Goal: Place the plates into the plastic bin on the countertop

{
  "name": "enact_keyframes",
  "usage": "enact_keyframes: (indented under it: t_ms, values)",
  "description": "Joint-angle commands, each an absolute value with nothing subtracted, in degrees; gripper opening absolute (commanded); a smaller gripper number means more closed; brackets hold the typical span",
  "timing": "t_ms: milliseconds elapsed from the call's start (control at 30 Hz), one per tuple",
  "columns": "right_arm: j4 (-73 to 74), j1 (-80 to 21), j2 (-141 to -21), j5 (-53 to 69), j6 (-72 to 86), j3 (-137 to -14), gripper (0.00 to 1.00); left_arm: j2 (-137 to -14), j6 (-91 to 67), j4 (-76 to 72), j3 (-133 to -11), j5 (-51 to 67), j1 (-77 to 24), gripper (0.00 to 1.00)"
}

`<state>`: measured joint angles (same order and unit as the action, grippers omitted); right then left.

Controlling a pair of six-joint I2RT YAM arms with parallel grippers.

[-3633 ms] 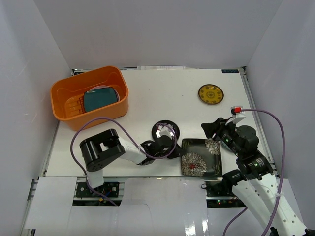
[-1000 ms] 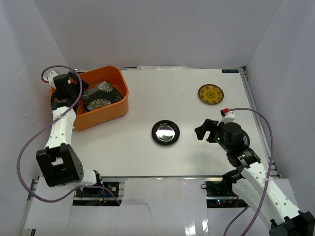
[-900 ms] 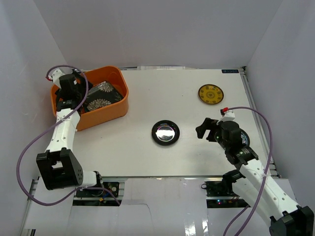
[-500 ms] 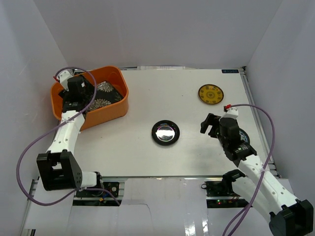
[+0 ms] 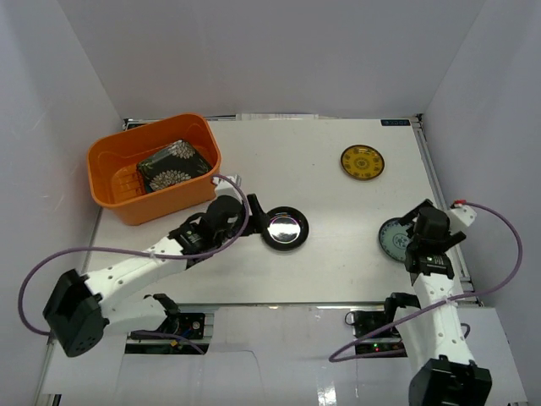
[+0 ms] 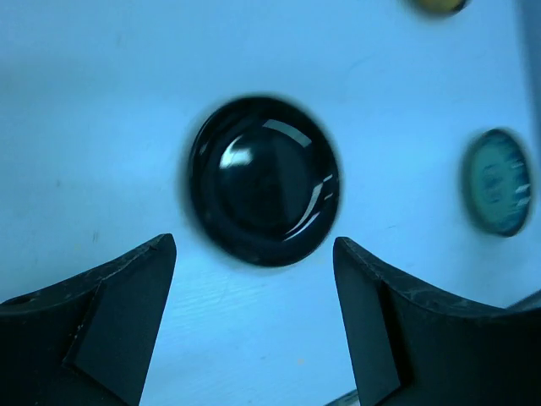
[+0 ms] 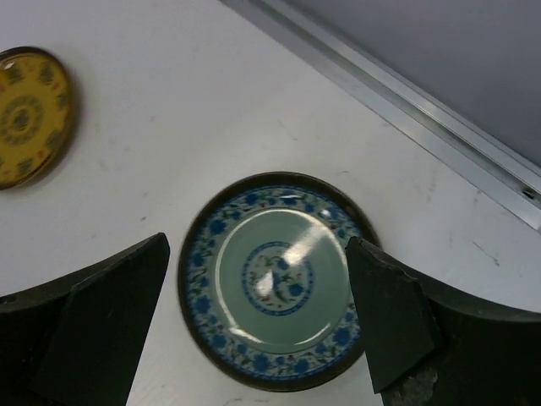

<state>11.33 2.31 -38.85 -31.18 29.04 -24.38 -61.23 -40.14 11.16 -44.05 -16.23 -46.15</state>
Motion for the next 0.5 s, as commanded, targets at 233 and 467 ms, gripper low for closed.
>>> enact_keyframes:
  t_ms: [233, 467]
  values:
    - [9.94, 29.87, -42.44, -6.27, 36.83, -14.43, 0.91, -74.78, -49.65, -6.23, -34.19, -11.01, -45.27, 0.88]
    - [-6.37, 30.67, -53.43, 7.10, 41.12, -8.01, 0.76, -87.34, -53.17, -13.53, -34.54, -7.21, -42.28, 0.89]
